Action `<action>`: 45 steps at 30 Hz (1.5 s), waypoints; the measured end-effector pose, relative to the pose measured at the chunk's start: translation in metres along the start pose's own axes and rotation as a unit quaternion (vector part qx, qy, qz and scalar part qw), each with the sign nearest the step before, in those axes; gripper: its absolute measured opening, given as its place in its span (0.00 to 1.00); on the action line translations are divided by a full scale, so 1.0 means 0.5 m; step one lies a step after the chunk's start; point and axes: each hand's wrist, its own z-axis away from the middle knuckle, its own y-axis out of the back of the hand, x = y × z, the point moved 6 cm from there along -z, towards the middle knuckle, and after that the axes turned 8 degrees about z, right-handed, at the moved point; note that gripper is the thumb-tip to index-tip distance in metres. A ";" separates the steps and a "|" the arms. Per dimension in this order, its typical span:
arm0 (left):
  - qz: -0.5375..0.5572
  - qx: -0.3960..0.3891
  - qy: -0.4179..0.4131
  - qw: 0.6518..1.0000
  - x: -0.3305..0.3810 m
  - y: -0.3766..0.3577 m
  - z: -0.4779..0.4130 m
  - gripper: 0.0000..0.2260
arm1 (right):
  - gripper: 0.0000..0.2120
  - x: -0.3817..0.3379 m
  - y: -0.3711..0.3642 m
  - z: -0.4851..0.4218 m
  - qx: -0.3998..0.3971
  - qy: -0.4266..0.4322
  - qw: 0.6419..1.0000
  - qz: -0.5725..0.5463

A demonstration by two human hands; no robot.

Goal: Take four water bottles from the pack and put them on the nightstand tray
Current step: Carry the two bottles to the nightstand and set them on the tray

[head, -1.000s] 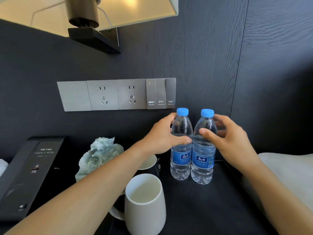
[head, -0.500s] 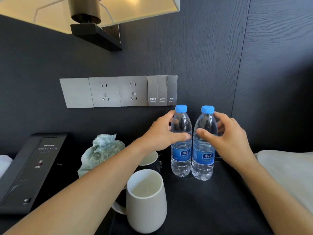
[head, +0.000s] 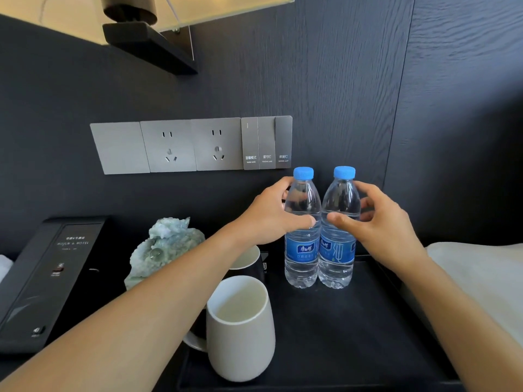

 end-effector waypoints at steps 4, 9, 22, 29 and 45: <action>0.006 0.000 0.014 1.000 -0.003 -0.001 -0.003 0.29 | 0.33 0.015 -0.002 -0.004 -0.041 -0.012 0.997 -0.057; -0.037 -0.003 0.009 0.999 0.007 -0.009 -0.004 0.30 | 0.31 0.010 -0.010 -0.002 -0.026 -0.006 0.998 -0.055; -0.002 0.017 0.024 1.000 -0.007 -0.007 0.004 0.35 | 0.26 0.037 -0.012 -0.007 -0.072 -0.027 0.990 -0.119; -0.002 0.046 0.015 0.999 -0.013 -0.008 0.010 0.34 | 0.30 0.036 -0.018 -0.001 -0.055 -0.023 0.992 -0.113; 0.000 0.072 0.010 0.997 -0.012 -0.018 0.014 0.34 | 0.28 0.033 -0.015 0.004 -0.062 -0.019 0.994 -0.093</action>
